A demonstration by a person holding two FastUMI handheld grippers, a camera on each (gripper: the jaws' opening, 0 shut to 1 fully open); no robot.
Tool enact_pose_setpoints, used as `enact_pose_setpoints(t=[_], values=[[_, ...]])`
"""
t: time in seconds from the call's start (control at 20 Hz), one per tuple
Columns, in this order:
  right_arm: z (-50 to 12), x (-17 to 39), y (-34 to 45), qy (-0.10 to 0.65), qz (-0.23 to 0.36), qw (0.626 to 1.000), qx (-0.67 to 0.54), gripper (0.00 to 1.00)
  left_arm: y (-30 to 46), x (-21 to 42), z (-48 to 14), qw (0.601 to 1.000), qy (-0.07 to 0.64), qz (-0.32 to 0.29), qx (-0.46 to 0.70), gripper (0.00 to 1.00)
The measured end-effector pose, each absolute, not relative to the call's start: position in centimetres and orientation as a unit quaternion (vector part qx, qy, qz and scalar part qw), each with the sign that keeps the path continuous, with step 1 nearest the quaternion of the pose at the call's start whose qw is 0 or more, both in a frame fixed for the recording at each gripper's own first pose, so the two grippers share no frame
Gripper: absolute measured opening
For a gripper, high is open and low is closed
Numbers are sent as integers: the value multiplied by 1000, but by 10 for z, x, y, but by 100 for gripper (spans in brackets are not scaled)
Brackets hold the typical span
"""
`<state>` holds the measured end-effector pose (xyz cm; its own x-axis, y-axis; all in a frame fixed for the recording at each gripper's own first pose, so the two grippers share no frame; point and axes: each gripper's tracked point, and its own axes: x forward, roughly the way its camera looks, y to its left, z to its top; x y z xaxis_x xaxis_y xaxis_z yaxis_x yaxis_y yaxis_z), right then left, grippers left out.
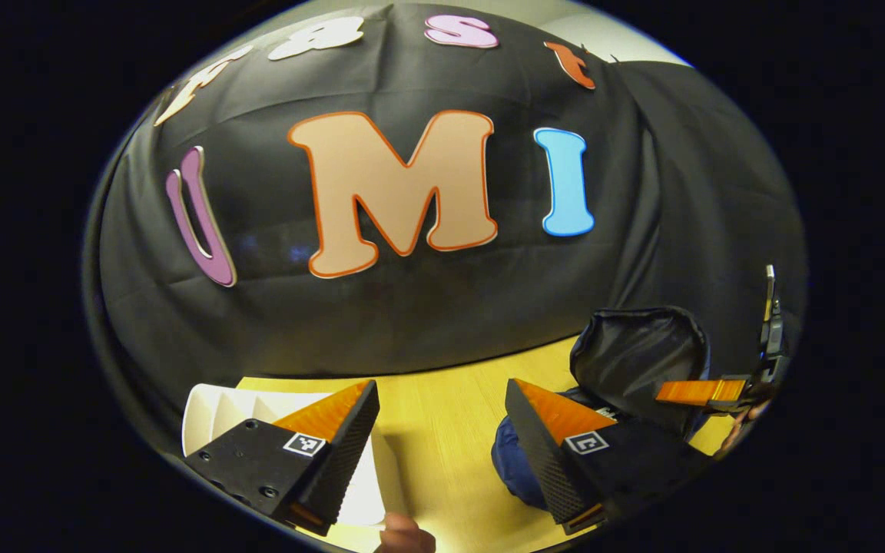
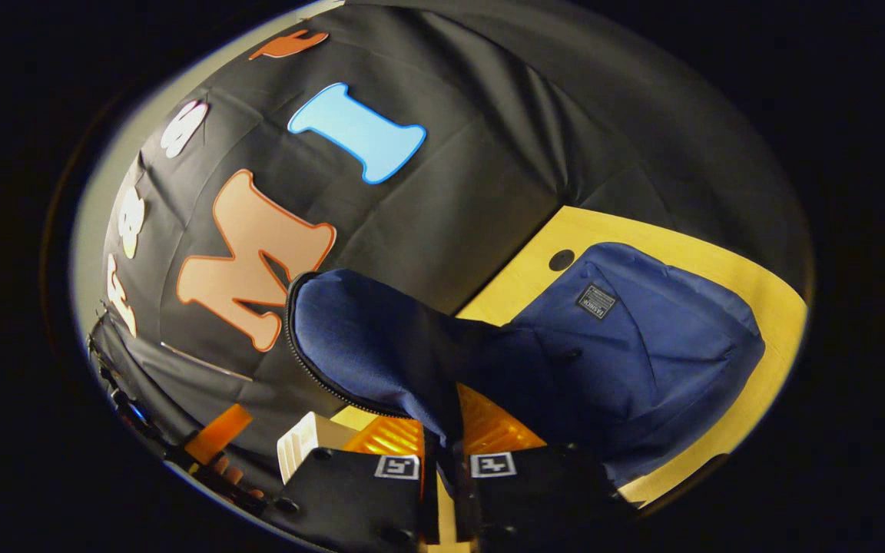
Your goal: Open the schoolbag, grab two books from the bookshelf and put them into the schoolbag.
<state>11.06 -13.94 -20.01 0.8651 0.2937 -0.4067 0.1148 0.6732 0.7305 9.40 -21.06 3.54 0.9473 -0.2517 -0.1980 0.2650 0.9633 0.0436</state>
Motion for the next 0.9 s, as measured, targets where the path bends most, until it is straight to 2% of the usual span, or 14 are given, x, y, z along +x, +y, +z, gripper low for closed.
enact_pose_setpoints(t=[0.2,0.25,0.4,0.45,0.7,0.9], values=[[-192,101,-119,253,66,889,377,64,-187,71,44,989,87,-116,24,96],[-192,95,-114,254,68,893,366,71,-183,66,43,990,88,-112,18,99],[-187,72,-101,259,70,908,322,93,-168,48,39,991,89,-104,7,96],[-182,64,-97,256,72,912,311,97,-163,41,37,991,87,-99,4,96],[-173,22,-75,250,95,927,263,94,-146,12,26,992,87,-89,-6,97],[-153,9,-71,228,94,939,239,100,-141,-8,21,993,82,-83,2,97]])
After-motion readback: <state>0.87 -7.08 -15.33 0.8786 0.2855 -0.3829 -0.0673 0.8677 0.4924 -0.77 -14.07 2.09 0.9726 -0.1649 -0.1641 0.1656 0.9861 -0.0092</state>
